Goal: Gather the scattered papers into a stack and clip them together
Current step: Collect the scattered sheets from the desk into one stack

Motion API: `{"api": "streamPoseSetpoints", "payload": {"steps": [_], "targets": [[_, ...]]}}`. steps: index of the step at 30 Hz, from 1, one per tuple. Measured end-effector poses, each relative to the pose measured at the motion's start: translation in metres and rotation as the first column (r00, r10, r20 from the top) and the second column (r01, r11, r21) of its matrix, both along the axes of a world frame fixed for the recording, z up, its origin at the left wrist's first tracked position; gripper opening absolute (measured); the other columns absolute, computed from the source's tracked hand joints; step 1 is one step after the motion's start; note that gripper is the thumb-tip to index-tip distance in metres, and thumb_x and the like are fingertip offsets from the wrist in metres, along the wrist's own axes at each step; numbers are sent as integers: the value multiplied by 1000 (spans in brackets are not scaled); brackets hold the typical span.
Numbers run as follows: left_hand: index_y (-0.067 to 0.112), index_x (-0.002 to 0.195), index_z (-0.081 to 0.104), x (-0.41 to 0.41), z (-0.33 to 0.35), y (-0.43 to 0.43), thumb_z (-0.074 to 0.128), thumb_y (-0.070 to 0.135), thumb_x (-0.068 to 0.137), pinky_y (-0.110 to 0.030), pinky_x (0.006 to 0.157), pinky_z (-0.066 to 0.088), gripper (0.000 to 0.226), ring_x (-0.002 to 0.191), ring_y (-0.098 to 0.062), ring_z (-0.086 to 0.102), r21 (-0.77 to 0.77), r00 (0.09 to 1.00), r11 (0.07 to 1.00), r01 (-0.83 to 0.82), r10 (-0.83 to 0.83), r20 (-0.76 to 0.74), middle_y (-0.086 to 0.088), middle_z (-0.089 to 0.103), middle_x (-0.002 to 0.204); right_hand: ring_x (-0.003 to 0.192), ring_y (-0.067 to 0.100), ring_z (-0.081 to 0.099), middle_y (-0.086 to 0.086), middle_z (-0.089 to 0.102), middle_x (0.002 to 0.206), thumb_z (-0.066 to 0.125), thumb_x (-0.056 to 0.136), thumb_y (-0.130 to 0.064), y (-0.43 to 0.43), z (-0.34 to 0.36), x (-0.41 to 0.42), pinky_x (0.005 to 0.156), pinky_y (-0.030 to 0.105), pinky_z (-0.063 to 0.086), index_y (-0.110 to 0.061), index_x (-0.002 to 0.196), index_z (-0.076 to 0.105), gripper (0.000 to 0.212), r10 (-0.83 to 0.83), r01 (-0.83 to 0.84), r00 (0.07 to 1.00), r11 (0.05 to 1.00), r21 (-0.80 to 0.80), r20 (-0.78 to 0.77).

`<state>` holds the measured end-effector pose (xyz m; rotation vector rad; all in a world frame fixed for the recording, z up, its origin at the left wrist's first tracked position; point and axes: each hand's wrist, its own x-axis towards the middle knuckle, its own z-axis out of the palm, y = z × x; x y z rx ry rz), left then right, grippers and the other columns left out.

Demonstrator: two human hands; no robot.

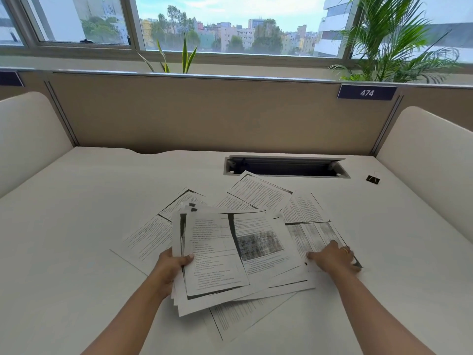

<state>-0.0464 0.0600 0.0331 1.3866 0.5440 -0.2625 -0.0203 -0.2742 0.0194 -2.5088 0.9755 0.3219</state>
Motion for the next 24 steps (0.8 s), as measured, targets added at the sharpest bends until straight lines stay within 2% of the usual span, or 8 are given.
{"api": "streamPoseSetpoints", "payload": {"steps": [2,6,8,16,21,24], "targets": [[0,114,53,0,-1,0,55,-8,85,-46,78,51,31,77,-31,62,2,1000,1000,-6,6,-4,-13,64,86,143,32,6,21,11,153,68,74,-51,-6,2,-1,111,58,12,-13,144,19,93,-55,55,998,998,16,-11],[-3,117,53,0,-3,1,56,-9,84,-48,81,51,34,80,-33,63,-8,1000,1000,-16,16,-15,-16,65,89,136,34,23,19,29,144,77,65,-50,-15,3,-5,104,53,27,-12,138,27,96,-113,112,993,992,54,26],[-3,117,53,0,-4,1,57,-9,83,-49,82,51,34,81,-34,63,-8,1000,1000,-22,22,-19,-17,65,90,133,34,26,18,34,140,78,64,-49,-17,5,-5,103,49,31,-10,135,30,94,-108,106,993,994,36,40],[1,109,54,-1,-6,1,54,-11,85,-49,79,49,28,77,-32,62,-26,999,999,-38,38,0,-14,64,86,130,32,29,16,32,138,82,60,-46,-17,12,-5,101,45,34,-9,133,31,96,-123,123,992,992,13,-1],[1,109,54,-2,-5,3,54,-11,85,-47,74,50,27,75,-31,62,-28,999,999,-39,39,5,-14,64,85,131,30,27,14,31,139,81,56,-53,-20,13,-6,101,44,33,-10,134,30,103,-122,121,992,993,-13,-21],[1,109,54,-2,-3,3,53,-11,85,-47,77,49,27,75,-30,61,-29,999,999,-42,43,9,-14,63,84,130,29,30,12,32,138,82,52,-56,-21,14,-6,101,44,33,-11,133,33,105,-115,114,992,993,-23,-48]]}}
